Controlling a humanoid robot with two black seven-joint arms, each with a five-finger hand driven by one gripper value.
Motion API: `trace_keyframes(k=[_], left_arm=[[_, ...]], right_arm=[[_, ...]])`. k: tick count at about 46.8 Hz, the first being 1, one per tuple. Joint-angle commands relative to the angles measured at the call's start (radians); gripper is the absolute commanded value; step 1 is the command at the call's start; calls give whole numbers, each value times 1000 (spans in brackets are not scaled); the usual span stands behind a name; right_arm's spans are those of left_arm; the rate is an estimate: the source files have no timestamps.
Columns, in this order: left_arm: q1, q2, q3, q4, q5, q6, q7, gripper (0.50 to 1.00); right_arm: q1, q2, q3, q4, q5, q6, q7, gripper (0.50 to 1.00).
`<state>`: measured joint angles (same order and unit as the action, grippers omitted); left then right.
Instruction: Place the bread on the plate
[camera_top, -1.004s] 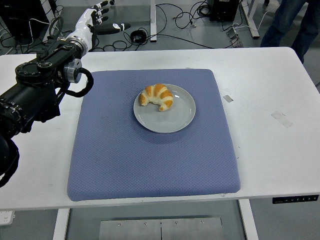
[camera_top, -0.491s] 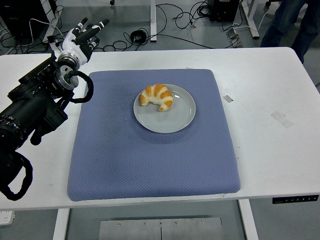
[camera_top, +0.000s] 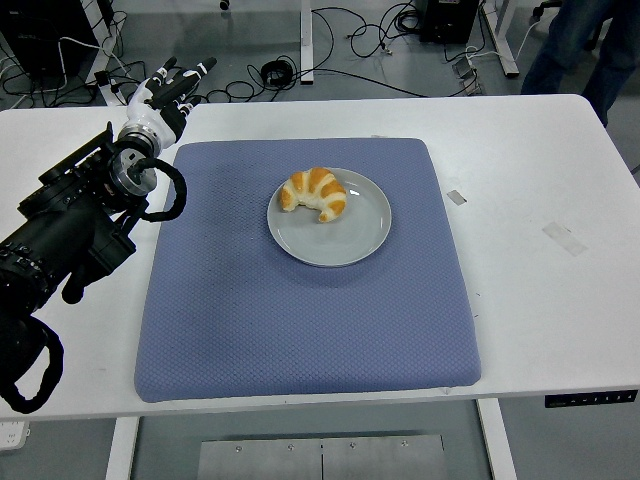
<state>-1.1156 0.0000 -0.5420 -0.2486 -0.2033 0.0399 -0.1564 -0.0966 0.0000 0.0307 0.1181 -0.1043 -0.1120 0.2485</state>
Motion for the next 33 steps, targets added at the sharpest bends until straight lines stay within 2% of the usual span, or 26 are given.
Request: trace_keyframes(k=[1,33], left_arm=[[-7,0,2,0,1,2,0,981],[-15,0,2,-4,1,2,0,981]], right_arm=[[0,0,0,0,0,0,0,1000],[3,0,0,11,0,2,0,1000]])
